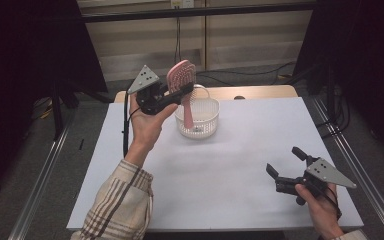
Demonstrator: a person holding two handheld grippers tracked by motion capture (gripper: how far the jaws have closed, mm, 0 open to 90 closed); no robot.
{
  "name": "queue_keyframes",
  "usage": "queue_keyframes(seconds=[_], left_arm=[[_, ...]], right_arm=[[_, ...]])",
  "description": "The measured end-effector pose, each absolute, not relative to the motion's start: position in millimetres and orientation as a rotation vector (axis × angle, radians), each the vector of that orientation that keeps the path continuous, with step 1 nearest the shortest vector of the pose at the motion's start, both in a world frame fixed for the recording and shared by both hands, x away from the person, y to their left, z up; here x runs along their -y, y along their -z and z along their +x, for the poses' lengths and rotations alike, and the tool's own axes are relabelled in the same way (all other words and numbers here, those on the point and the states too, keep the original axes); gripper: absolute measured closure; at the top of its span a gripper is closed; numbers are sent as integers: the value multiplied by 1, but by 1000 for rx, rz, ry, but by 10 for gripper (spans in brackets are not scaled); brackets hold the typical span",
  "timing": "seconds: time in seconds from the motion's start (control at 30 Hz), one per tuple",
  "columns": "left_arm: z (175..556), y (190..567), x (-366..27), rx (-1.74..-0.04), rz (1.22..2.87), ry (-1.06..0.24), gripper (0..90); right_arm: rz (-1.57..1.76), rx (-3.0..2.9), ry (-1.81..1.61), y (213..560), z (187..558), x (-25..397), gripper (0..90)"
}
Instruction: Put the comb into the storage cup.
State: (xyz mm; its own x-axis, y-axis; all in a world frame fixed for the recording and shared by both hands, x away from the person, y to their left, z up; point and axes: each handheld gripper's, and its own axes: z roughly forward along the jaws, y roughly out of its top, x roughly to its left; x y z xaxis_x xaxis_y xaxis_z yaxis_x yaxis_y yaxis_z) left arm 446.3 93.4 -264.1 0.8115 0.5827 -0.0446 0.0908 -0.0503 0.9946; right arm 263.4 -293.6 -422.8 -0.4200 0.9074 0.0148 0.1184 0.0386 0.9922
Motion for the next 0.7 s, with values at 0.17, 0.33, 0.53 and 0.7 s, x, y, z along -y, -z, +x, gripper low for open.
queue_keyframes(seconds=[0.17,0.33,0.53,0.7], left_arm=[[457,263,-88,-573,1589,-453,631],[470,264,-83,-591,1583,-476,631],[485,267,-79,-617,1568,-499,631],[492,272,-76,-623,1578,-517,631]], right_arm=[[1049,-1629,-1462,422,263,293,1],[1047,-1632,-1464,423,263,293,1],[1050,-1630,-1465,423,263,293,1],[1041,-1643,-1460,423,264,293,1]])
